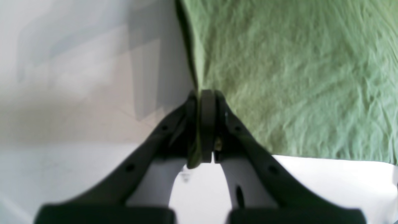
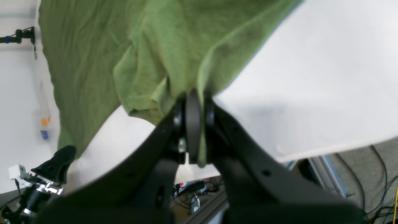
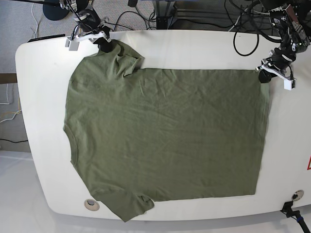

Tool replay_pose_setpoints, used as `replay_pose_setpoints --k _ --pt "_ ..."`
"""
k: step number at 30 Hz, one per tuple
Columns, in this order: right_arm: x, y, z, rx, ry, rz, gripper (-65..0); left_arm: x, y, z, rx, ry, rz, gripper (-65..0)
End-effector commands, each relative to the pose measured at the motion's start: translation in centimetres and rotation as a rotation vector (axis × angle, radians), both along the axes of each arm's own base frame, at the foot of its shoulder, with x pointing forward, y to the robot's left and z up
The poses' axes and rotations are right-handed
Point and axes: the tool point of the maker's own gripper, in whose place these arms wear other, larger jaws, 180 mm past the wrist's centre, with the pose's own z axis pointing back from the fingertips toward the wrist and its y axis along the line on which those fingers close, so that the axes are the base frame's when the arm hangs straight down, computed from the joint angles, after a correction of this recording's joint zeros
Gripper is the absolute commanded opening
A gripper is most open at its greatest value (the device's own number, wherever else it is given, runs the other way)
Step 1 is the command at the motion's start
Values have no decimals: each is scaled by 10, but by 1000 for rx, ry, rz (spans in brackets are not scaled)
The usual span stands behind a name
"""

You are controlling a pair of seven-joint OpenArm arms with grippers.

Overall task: Fold the T-shirt properly
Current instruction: 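Grasp the shirt edge with both grippers and lift it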

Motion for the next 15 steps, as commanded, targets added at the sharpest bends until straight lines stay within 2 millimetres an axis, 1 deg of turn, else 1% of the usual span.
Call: replay_pose_setpoints --k 1,4,6,8,11,15 --pt "5 -1 7 3 -32 -1 -650 5 12 11 23 -32 14 -650" --pt "7 0 10 7 -41 -2 -650 3 12 12 23 -29 14 -650" --pt "10 2 17 11 -61 2 -650 2 17 16 35 -37 22 -650" --pt "4 5 22 13 -59 10 -650 -11 20 16 56 -21 24 -650" --pt "-5 10 33 18 -64 23 -650 -30 20 17 84 5 7 -650" --pt "-30 16 39 26 -23 36 -650 -64 16 10 109 79 -28 -650"
